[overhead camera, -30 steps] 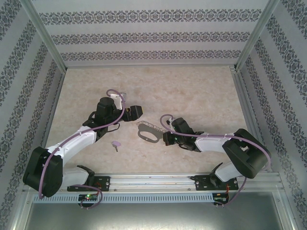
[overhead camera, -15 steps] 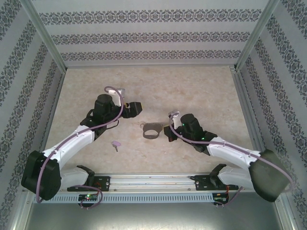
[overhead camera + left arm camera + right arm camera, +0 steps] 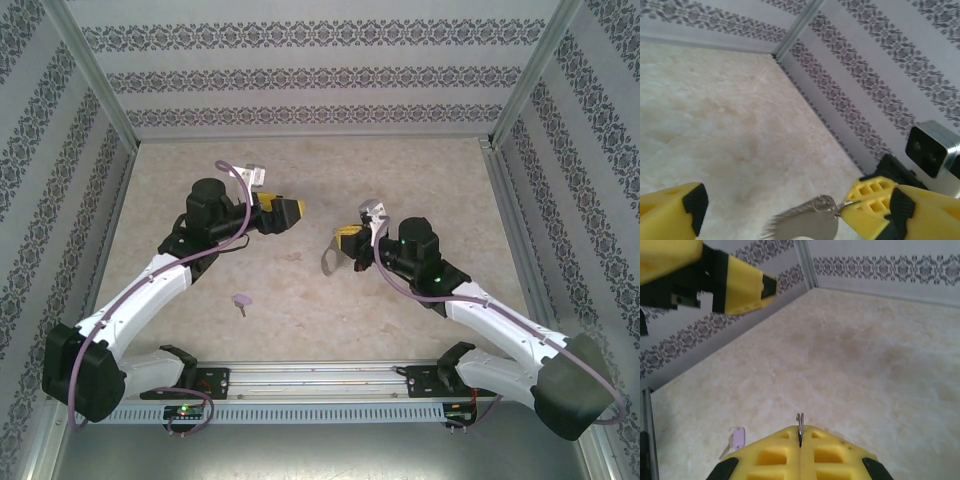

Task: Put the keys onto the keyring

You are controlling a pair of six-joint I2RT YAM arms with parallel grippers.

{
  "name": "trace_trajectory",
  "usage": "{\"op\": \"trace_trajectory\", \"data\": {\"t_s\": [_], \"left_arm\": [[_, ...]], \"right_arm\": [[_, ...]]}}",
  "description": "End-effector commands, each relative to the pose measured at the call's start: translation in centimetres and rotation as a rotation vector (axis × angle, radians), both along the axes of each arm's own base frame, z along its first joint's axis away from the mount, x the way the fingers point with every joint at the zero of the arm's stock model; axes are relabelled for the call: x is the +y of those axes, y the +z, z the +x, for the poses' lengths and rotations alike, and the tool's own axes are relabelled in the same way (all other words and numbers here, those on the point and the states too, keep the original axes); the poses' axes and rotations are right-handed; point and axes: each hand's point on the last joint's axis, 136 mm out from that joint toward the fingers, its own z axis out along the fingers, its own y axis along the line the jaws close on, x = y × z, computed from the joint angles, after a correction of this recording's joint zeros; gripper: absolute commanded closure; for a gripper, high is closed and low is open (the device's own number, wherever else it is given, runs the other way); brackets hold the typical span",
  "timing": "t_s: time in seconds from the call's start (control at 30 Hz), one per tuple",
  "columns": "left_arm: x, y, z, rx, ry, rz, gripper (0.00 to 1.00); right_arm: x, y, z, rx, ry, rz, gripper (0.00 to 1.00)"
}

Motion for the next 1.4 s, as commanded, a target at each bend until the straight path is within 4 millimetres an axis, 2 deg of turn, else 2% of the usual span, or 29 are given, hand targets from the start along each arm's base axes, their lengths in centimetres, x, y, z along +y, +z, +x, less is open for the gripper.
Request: {"op": "trace_trajectory", "data": {"t_s": [0.0,0.3,0.47,0.77,1.03,1.37], "left_arm": [[-1.6,2.2,-1.8,-0.039,-0.113,-0.036,0.14],[-3.2,2.1,-2.5,-0.075,-0.207,-0.011,0.41],[-3.8,1.7,-2.2,-0.106,-0.245,0.011,0.61],[-5.0,1.7,-1.2,-0.188,-0.32,0.061,0.74],[-4.1,2.7,0.5,-0.251,-0.256,0.0,0.73],[-5.0,2.5,0.0,-0.222,-0.343,-0.078,0.7]], "right_arm": [[0.6,4.5,0.3,-0.1,0.041,0.086,1.0],[0.8,6.2,1.5,-0.078,0.13,0.173,1.0],[1.0,7.1,2.0,-0.05,0.213,0.201,1.0],[2.2,7.4,2.6,-0.002,0.314,0.232,1.0],[2.4,6.3,3.4,0.024,0.308,0.226,1.0],[1.8,6.6,3.3,0.023,0.301,0.239,1.0]]}}
